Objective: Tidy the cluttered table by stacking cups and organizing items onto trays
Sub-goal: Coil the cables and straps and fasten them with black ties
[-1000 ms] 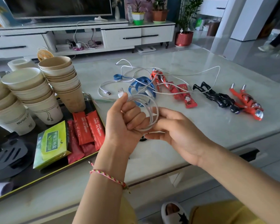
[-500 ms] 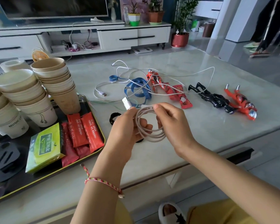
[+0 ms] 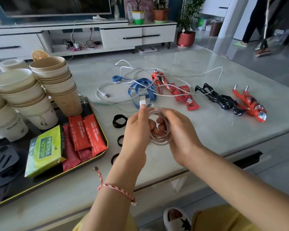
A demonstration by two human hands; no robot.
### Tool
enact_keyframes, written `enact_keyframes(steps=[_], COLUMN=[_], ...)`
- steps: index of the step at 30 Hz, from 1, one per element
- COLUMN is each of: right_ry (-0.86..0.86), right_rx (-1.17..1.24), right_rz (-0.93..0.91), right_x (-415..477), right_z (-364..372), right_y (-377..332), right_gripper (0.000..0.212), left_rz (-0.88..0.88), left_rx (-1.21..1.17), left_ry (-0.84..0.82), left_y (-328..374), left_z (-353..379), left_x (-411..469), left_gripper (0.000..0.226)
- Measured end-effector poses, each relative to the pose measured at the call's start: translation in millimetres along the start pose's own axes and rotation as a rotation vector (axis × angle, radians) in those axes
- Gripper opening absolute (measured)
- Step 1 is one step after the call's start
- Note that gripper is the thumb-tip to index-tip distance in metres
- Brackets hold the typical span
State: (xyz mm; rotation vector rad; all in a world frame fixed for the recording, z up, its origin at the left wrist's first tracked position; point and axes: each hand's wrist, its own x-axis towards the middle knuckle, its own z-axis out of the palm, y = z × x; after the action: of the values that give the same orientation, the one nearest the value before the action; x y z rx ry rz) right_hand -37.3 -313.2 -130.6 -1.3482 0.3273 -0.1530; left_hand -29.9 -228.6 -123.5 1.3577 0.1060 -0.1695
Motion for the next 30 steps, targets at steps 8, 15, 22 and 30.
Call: enact_keyframes(steps=[8, 15, 22, 30], right_ry=[0.155, 0.207, 0.190, -0.046], right_rx=[0.066, 0.059, 0.001, -0.129], right_rz=[-0.041, -0.111, 0.060, 0.098], right_x=[2.8, 9.7, 7.0, -2.4], right_z=[9.6, 13.8, 12.4, 5.6], right_y=[4.1, 1.8, 3.1, -2.3], right_gripper=[0.024, 0.024, 0.031, 0.032], left_rz=[0.152, -0.029, 0.307, 0.186], left_rx=[-0.058, -0.249, 0.256, 0.240], left_ry=[0.092, 0.018, 0.162, 0.072], left_y=[-7.0, -5.0, -13.8, -10.6], left_z=[15.1, 13.2, 16.0, 7.7], left_x=[-6.9, -6.5, -9.8, -5.3], left_gripper=[0.044, 0.032, 0.043, 0.035])
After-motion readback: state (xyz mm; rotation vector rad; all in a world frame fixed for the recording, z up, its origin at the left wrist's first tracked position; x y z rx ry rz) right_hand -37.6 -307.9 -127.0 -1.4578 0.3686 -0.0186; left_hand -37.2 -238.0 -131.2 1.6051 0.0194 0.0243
